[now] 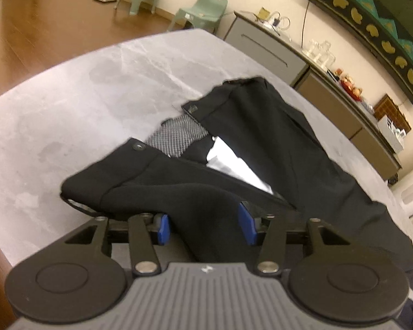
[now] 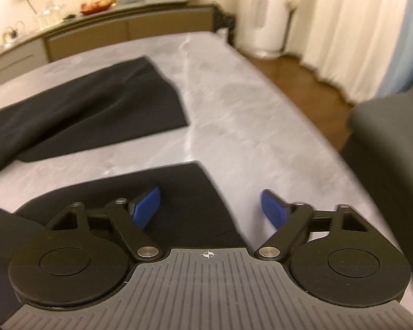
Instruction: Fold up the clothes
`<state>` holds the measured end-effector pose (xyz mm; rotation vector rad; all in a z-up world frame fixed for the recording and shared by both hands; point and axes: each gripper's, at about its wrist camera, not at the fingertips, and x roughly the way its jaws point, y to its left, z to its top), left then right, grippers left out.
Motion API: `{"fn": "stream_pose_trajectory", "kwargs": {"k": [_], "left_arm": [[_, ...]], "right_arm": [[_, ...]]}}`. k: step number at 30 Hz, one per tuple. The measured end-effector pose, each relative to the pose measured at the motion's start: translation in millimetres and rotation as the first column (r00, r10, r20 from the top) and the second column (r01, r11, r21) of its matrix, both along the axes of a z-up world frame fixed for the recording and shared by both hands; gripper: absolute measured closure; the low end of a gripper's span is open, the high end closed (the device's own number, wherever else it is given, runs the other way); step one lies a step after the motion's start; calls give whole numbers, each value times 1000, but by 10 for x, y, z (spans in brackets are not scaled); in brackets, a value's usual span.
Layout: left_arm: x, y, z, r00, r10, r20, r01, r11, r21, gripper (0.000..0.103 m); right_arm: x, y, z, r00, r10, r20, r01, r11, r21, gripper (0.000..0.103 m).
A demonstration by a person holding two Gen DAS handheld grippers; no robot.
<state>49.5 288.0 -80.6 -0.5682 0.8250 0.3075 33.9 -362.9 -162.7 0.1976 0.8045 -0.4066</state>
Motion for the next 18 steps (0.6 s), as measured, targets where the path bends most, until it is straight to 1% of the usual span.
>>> {"fn": "stream_pose_trajectory", "kwargs": {"k": [1,2,3,4,5,6,7,9,10,11,12,13,14,15,16,18], "left_arm": [[-2,-13,-5,1000,3,-5,-3,1000,10,54],[-4,-24,-9,1000,6,-9,-6,1000,20,56],[-17,-17,-8,1000,9,-12,-8,1000,25,59],[-29,-10,-6,1000,11,-14,-11,1000,29,60],[-42,-3,-4,1000,14,-17,-13,999,34,61],[-54,4,-2,1000,16,-19,-15,999,38,61],[-67,11,0,1000,19,-22,-18,999,42,61],[-92,25,3,999,24,-26,-22,998,51,61],[-103,31,3,999,24,-30,-23,998,54,60],[-103,33,-26,999,-3,-47,5,999,38,56],[-105,33,-53,998,-30,-62,32,999,23,56],[-146,24,-39,998,-44,-54,46,999,22,56],[-224,1,17,999,-44,-29,46,998,49,54],[-301,-22,72,999,-44,-2,44,997,65,51],[-379,-44,126,999,-44,25,41,996,79,49],[-513,-91,205,996,-51,76,45,996,75,48]], "right_arm": [[9,11,9,1000,17,8,-17,1000,3,74],[24,38,25,999,32,13,-32,999,-4,88],[39,66,41,999,47,19,-47,999,-12,95],[53,94,57,998,62,24,-62,998,-20,97],[41,101,115,998,42,49,-40,998,-53,97],[2,52,204,995,-5,99,12,998,-66,97],[-36,-30,259,989,-52,141,59,997,-44,97],[-92,-25,318,984,-76,162,84,995,-44,97],[-119,2,346,983,-79,167,88,995,-51,95],[-146,28,374,982,-81,173,92,994,-59,90],[-173,55,402,980,-83,178,96,993,-66,76],[-199,82,431,979,-86,183,101,992,-74,65],[-226,109,459,978,-88,189,105,991,-81,64],[-253,135,487,977,-90,194,109,990,-88,56],[-280,162,516,976,-92,200,113,989,-96,49],[-333,216,572,973,-96,210,121,986,-111,48]]}}
